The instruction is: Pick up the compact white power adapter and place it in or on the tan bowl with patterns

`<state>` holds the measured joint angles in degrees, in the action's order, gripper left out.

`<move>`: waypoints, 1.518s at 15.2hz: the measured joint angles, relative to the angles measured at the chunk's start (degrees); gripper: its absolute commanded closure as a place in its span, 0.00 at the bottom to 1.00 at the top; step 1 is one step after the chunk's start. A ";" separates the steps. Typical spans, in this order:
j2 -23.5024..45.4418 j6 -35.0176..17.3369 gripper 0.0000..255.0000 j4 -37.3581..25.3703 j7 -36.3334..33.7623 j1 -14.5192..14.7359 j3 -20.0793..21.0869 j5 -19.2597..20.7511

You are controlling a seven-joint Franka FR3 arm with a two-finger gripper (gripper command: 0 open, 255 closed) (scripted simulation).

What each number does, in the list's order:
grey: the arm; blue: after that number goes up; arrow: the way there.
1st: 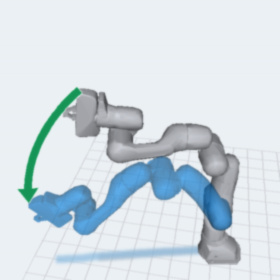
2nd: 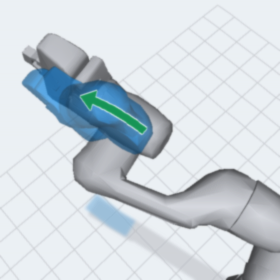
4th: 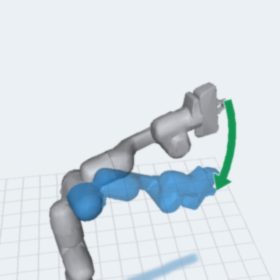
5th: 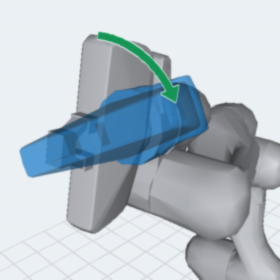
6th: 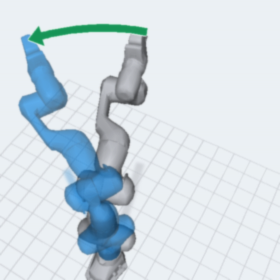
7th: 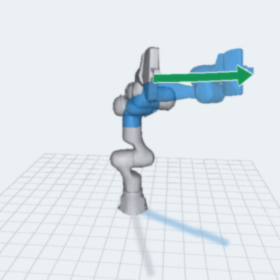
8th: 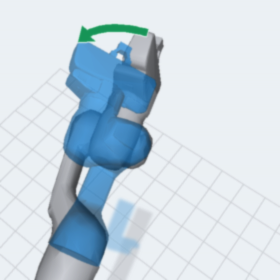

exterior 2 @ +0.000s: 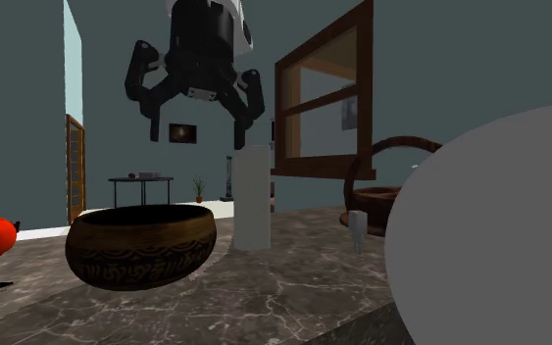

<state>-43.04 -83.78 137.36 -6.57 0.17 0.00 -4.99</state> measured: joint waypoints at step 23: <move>11.55 -27.15 0.00 4.72 21.62 -11.22 -23.32 17.40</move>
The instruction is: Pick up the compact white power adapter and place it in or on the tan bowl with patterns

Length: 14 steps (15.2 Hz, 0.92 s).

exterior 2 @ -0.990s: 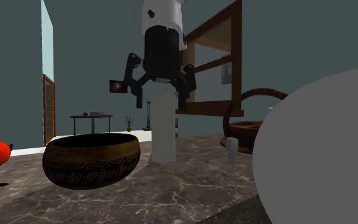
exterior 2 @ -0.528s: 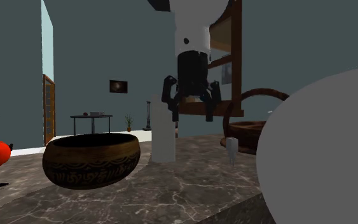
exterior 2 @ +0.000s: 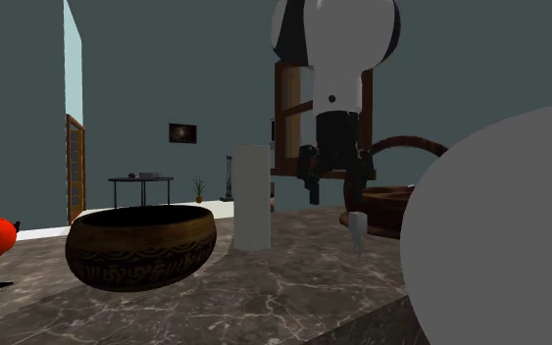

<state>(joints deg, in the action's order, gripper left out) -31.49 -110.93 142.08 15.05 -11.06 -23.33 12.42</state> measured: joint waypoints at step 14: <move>8.45 -12.25 0.00 1.12 5.26 -0.58 -6.73 0.36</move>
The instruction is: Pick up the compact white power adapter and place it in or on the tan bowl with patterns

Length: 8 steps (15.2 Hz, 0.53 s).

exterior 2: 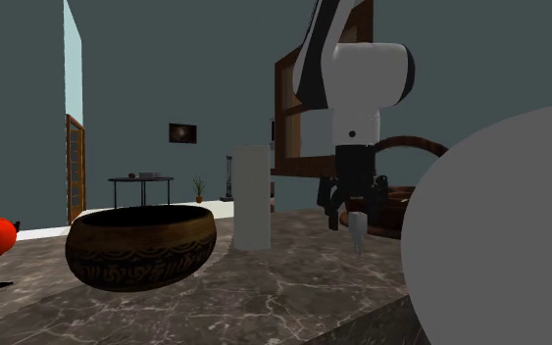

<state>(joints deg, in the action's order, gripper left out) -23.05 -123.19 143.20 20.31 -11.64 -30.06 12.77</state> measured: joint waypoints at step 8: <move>0.02 -0.18 1.00 0.15 -0.01 -0.01 -0.02 0.02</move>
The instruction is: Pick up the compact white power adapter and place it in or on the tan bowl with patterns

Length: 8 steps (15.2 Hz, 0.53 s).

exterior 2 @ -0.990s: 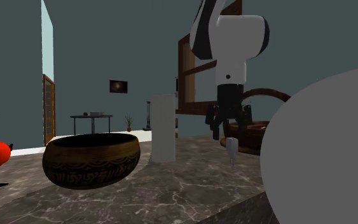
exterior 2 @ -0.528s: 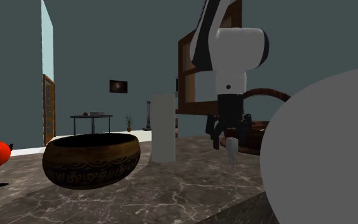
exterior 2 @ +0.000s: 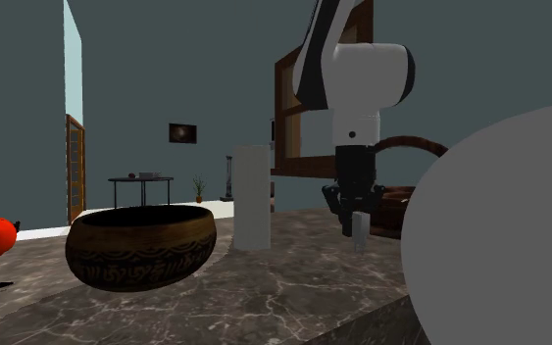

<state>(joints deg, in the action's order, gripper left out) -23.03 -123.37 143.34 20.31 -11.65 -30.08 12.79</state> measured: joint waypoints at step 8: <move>-0.27 0.48 1.00 -0.22 -0.02 -0.05 0.10 0.04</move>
<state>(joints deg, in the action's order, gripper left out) -23.30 -122.89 143.12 20.29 -11.70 -29.98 12.84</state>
